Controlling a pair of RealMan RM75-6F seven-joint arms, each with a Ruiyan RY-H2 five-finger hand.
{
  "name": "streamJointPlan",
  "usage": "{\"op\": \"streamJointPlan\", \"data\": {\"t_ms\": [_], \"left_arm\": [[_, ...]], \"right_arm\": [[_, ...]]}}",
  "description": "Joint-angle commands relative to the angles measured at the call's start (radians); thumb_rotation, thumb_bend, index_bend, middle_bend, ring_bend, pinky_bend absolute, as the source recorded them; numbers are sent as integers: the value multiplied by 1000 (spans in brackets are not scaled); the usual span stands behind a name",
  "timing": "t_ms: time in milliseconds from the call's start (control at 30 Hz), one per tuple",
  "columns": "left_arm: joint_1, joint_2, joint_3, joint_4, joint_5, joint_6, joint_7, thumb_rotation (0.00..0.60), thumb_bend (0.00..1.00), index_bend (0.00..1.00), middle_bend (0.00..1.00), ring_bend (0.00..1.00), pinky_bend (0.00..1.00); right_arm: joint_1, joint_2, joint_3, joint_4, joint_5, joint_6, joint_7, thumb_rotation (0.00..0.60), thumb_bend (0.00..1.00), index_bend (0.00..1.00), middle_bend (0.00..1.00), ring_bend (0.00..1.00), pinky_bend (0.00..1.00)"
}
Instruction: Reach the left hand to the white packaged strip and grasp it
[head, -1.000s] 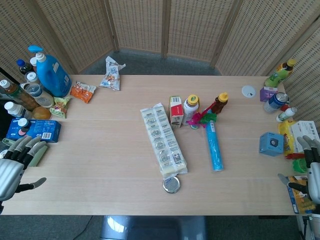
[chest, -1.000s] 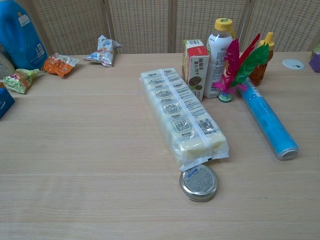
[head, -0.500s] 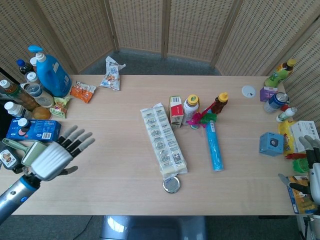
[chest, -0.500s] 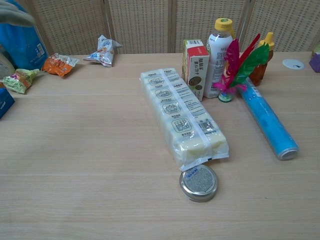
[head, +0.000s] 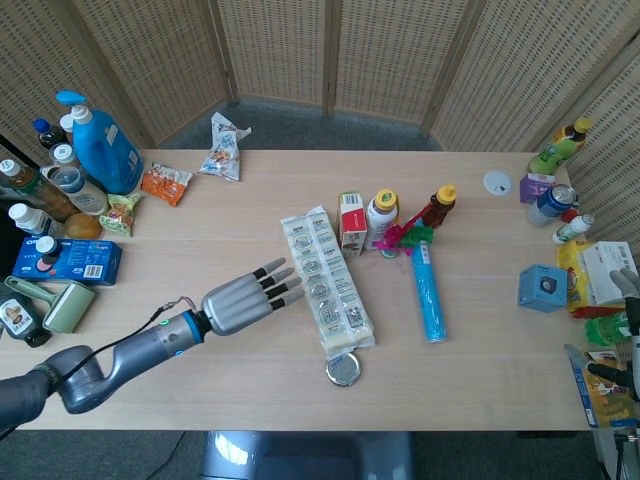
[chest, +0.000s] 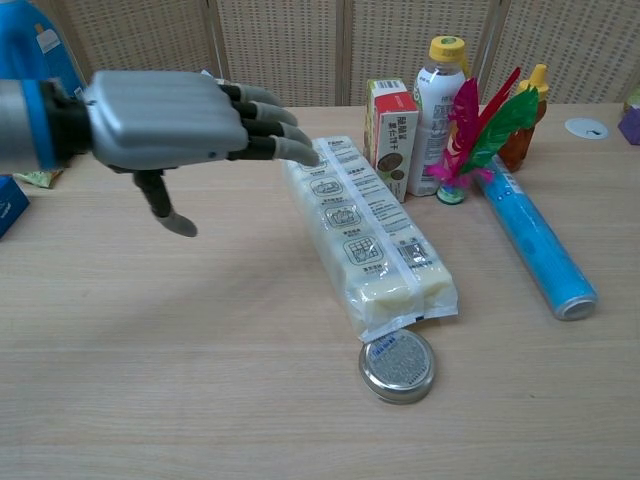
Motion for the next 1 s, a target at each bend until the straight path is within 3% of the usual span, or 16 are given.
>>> {"op": "streamJointPlan", "data": {"t_ms": [33,467,733,800,833,867,900,967,1000], "left_arm": [[-86,-102,-45,44,-94,-105,123,600,0,0,0,0,0],[-241,-352,-87,259,-316,-204,379,600,0,0,0,0,0],[-302,-449,-59,357,-439,-222,444,600,0,0,0,0,0],[-306,-462,-50,363,-460,-213,447,600,0,54,0,0,38],[-307,-470,-46,362,-474,-204,447,600,0,127,0,12,115],[-307,-475,-43,360,-476,-190,446,600,0,237,46,106,255],[-306,-479,-39,359,-478,-177,446,600,0,341,153,246,408],[-303,-486,-27,359,-476,-139,458,600,0,595,519,648,719],[-302,-487,-23,358,-475,-124,462,600,0,686,625,745,771]], "right_arm": [[-1,8,2,5,3,-5,21,600,0,0,0,0,0],[-7,29,11,17,19,-14,95,600,0,0,0,0,0],[-10,34,19,29,33,-14,128,600,0,0,0,0,0],[-11,34,19,30,32,-12,131,600,0,0,0,0,0],[-12,34,20,31,31,-11,133,600,0,0,0,0,0],[-12,33,19,32,30,-11,134,600,0,0,0,0,0],[-12,33,19,32,29,-10,135,600,0,0,0,0,0],[-13,33,20,31,26,-8,136,600,0,0,0,0,0],[-13,33,19,30,24,-7,136,600,0,0,0,0,0]]}}
